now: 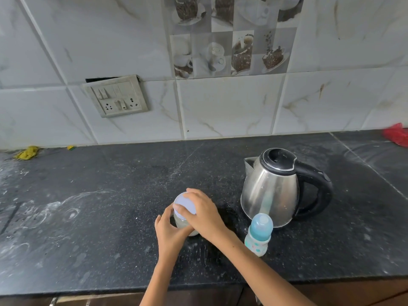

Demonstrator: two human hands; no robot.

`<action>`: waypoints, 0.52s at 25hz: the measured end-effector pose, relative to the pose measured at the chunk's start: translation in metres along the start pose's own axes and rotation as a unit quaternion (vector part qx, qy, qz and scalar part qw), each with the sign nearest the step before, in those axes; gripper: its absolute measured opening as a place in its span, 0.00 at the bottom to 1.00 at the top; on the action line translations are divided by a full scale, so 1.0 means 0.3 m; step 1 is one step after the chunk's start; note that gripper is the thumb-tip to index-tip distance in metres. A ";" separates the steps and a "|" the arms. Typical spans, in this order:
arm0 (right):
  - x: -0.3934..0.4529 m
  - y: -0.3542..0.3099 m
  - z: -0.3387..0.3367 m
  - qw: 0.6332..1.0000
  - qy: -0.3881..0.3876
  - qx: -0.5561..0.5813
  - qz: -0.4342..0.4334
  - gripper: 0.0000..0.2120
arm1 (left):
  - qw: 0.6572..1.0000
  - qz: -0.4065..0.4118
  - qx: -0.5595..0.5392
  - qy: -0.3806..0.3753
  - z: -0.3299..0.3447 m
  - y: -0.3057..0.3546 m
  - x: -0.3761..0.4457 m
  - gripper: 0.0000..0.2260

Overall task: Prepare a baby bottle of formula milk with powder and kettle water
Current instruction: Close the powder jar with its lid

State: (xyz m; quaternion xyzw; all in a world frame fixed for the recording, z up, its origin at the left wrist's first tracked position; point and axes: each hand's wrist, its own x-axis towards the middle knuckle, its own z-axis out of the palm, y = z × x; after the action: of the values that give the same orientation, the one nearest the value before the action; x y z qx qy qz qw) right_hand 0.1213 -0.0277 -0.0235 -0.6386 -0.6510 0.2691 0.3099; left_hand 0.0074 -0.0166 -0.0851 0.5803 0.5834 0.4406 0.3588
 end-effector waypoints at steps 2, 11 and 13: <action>-0.014 0.013 0.007 0.995 0.082 -0.056 0.023 0.24 | 1.000 0.006 -0.007 0.003 -0.004 0.004 -0.002 0.26; 0.010 0.078 -0.009 0.995 -0.092 -0.027 -0.016 0.31 | 1.000 0.002 0.001 0.011 0.004 0.006 -0.004 0.30; 0.005 0.071 0.011 0.994 -0.042 -0.100 -0.021 0.31 | 1.000 -0.004 0.016 0.014 0.008 0.003 -0.003 0.33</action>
State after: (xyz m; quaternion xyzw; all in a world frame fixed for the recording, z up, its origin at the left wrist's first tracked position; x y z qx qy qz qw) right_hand 0.1330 -0.0250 -0.0416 -0.6404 -0.7007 0.2228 0.2222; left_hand 0.0098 -0.0172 -0.0853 0.5774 0.5973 0.4382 0.3432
